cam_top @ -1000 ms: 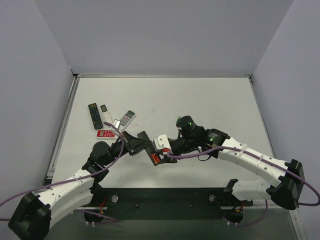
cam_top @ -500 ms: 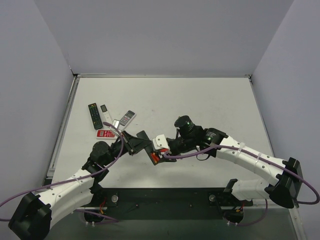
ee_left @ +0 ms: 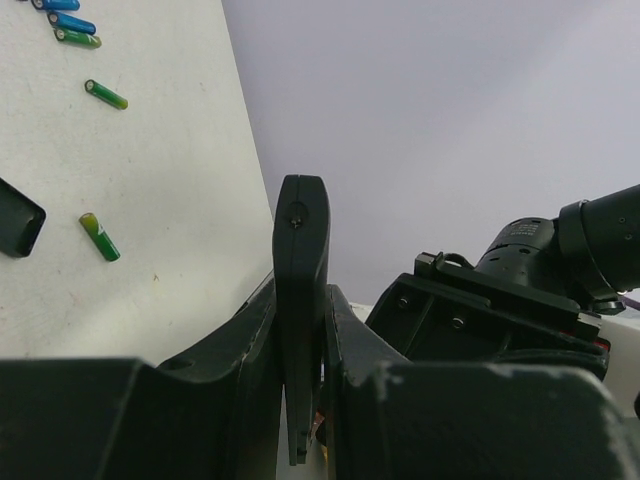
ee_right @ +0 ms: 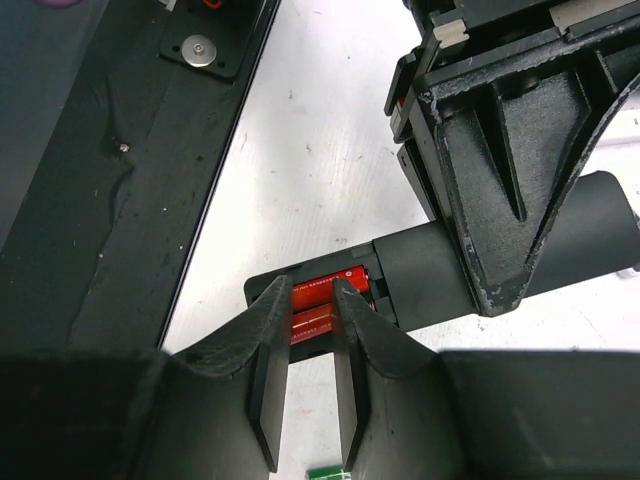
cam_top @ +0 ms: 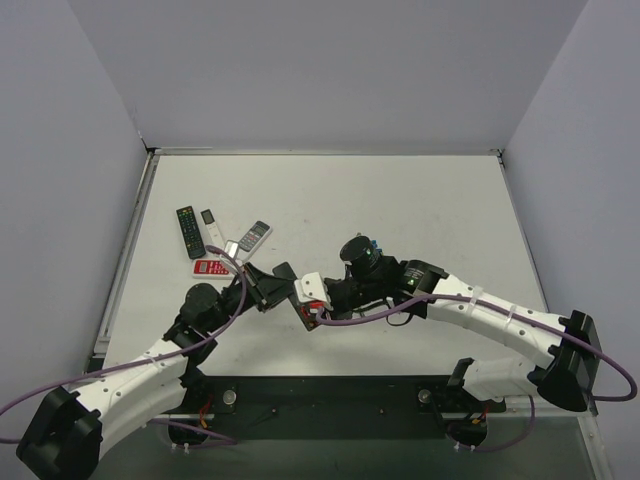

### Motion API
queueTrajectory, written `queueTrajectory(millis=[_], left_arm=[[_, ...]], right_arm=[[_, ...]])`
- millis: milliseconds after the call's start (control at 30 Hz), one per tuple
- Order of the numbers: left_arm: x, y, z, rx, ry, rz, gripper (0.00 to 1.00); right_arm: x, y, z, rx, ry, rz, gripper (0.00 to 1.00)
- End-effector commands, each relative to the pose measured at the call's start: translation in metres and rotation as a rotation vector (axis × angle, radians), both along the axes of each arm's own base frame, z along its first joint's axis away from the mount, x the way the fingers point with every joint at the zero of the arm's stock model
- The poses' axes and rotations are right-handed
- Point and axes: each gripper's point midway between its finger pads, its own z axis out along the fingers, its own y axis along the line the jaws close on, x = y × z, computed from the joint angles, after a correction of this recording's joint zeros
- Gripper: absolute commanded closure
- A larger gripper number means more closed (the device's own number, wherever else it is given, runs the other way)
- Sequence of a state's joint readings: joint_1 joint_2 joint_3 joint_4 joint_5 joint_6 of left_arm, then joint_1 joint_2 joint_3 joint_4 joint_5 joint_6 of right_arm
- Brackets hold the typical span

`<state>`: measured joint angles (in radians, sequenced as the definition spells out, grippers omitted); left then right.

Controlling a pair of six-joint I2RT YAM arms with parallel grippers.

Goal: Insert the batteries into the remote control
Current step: Load the battery into the remote control.

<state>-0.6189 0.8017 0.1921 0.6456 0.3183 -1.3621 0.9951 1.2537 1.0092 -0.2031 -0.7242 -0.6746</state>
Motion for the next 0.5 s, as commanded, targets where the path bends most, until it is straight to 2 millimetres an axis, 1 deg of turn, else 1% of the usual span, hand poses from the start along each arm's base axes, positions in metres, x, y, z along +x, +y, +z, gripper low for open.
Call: queueTrajectory(millis=[0, 133, 200, 267, 300, 333, 433, 467], left_arm=[[-0.009, 0.008, 0.074, -0.193, -0.155, 0.005, 1.00], [-0.008, 0.011, 0.075, -0.200, -0.158, 0.027, 1.00], [-0.008, 0.011, 0.075, -0.195, -0.157, 0.028, 1.00], [-0.007, 0.011, 0.070, -0.183, -0.150, 0.031, 1.00], [-0.007, 0.011, 0.067, -0.176, -0.145, 0.033, 1.00], [-0.006, 0.011, 0.064, -0.167, -0.142, 0.036, 1.00], [-0.004, 0.011, 0.049, -0.130, -0.121, 0.045, 1.00], [-0.003, 0.011, 0.047, -0.126, -0.118, 0.047, 1.00]], right_arm=[[-0.003, 0.003, -0.017, -0.058, 0.038, -0.065, 0.82], [-0.007, 0.004, -0.025, -0.061, 0.071, -0.089, 0.83], [-0.006, 0.005, -0.022, -0.049, 0.075, -0.105, 0.84], [-0.004, 0.007, -0.012, -0.027, 0.076, -0.122, 0.83], [-0.003, 0.008, -0.005, -0.011, 0.070, -0.124, 0.82], [-0.003, 0.010, 0.006, 0.014, 0.061, -0.116, 0.82], [-0.009, 0.012, 0.031, 0.071, 0.054, -0.081, 0.76], [-0.011, 0.013, 0.043, 0.097, 0.045, -0.065, 0.70]])
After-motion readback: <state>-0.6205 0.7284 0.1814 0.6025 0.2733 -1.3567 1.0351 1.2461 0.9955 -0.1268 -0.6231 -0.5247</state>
